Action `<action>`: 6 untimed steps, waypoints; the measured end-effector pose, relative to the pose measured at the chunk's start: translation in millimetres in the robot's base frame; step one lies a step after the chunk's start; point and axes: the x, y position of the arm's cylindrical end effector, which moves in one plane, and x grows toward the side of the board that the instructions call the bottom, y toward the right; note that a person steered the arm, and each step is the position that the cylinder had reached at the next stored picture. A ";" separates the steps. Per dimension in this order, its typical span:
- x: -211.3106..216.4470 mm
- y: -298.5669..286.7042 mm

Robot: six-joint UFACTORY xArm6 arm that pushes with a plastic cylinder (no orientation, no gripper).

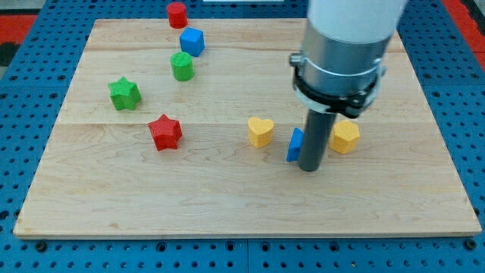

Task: Place the blue triangle at the top of the yellow hexagon

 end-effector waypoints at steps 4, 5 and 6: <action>-107.3 -9.5; -124.6 29.7; -132.0 28.8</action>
